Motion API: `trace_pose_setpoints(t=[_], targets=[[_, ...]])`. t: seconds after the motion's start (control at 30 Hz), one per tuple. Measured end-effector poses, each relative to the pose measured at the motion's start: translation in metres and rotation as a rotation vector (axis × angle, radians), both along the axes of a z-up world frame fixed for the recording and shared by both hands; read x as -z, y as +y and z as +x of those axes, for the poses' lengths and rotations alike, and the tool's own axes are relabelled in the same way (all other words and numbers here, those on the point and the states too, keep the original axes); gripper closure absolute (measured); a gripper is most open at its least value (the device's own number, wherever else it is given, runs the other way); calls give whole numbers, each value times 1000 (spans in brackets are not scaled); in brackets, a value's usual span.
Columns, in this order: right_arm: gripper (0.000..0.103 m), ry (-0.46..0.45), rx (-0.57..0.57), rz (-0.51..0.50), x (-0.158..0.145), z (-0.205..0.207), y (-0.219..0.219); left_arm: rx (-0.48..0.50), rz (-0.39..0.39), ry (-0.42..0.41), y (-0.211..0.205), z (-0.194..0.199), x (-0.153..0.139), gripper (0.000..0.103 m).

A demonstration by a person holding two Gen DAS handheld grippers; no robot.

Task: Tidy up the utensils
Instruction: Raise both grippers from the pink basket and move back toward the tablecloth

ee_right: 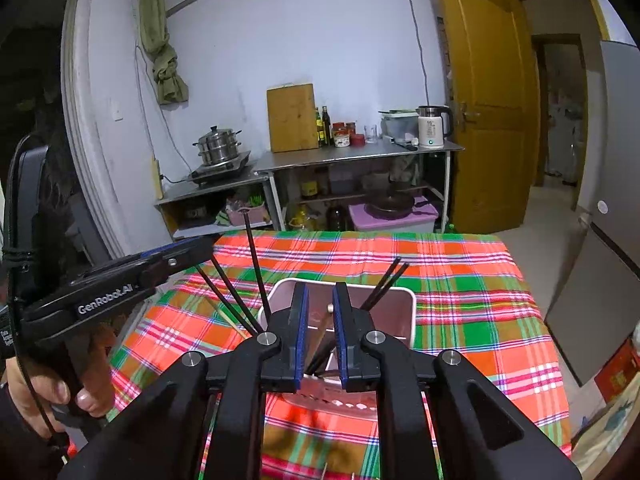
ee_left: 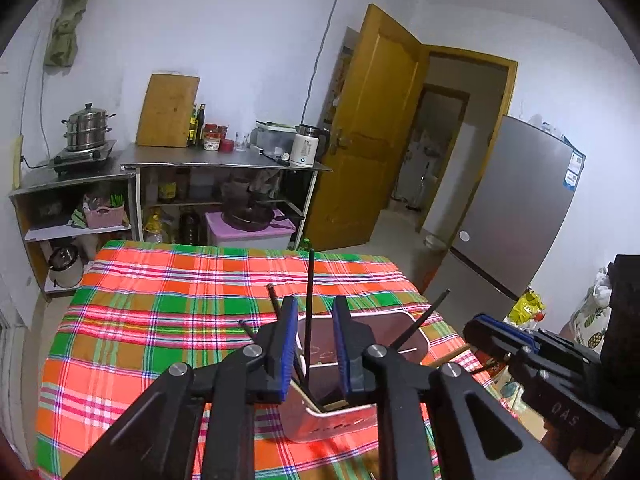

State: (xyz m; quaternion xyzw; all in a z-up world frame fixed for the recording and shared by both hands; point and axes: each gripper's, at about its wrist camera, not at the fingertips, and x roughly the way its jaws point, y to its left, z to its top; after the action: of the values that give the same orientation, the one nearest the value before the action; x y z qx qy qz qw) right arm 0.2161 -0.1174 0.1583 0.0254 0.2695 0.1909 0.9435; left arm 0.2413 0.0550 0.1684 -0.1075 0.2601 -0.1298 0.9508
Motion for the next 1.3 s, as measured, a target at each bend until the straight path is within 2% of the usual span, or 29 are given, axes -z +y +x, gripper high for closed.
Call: trace_pose_setpoints(t=[0.27, 0.8, 1.3], targets=[[91, -17, 20, 33, -4, -22, -21, -2, 15, -7, 5, -38, 4, 86], [90, 18, 47, 66, 22, -81, -64, 21, 20, 7, -11, -127, 39, 86], [90, 74, 63, 82, 54, -112, -89, 44, 54, 58, -32, -167, 76, 86]])
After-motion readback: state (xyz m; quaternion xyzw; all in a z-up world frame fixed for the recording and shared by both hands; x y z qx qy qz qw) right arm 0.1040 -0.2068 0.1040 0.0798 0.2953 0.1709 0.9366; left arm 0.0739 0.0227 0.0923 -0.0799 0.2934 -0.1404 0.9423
